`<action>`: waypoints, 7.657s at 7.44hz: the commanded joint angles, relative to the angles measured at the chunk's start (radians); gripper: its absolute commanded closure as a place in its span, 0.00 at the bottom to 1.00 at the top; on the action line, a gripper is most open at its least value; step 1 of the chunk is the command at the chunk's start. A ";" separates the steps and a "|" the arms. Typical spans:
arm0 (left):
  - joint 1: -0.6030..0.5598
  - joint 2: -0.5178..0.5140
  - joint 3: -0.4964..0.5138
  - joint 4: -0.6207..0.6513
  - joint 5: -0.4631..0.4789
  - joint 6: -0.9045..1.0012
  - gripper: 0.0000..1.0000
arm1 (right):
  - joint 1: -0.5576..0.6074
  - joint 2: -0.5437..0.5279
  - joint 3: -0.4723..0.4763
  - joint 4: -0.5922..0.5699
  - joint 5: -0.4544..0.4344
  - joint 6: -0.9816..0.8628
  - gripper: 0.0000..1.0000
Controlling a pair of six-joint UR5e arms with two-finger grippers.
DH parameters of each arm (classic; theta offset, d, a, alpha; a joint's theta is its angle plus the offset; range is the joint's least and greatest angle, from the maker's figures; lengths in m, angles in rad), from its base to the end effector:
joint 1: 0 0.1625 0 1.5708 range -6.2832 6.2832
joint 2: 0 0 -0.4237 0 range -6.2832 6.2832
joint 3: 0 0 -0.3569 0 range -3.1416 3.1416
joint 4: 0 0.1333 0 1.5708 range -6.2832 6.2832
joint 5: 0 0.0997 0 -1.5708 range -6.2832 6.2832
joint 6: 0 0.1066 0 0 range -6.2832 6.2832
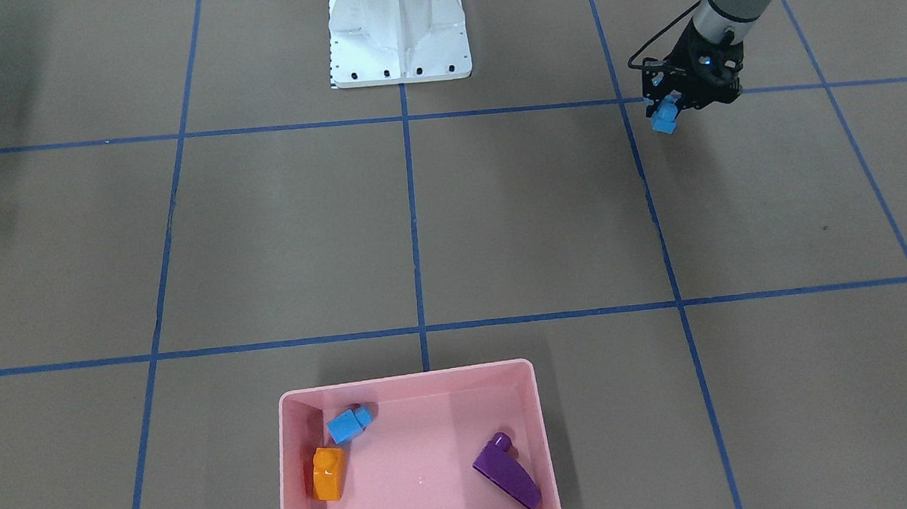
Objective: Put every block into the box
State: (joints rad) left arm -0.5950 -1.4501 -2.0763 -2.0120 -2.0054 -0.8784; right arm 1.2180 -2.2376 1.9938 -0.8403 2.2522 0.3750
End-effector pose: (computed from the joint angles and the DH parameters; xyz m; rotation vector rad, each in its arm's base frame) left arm 0.2970 -0.3078 0.4414 0.1605 0.8974 0.2700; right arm -0.0109 -0.2210 0.6081 0.1992 -0.7901 -0.1448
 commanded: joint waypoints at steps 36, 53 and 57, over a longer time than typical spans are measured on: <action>-0.359 -0.710 0.333 0.634 -0.133 0.405 0.00 | -0.061 -0.134 -0.233 0.259 0.012 -0.071 0.00; -0.560 -0.381 0.232 0.621 -0.139 0.921 0.00 | -0.173 -0.085 -0.544 0.260 0.055 -0.341 0.06; -0.560 -0.378 0.223 0.624 -0.153 0.920 0.00 | -0.189 -0.083 -0.544 0.259 0.087 -0.340 0.58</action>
State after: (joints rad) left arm -1.1551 -1.8293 -1.8522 -1.3895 -2.1538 0.0416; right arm 1.0325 -2.3215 1.4497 -0.5808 2.3260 0.0356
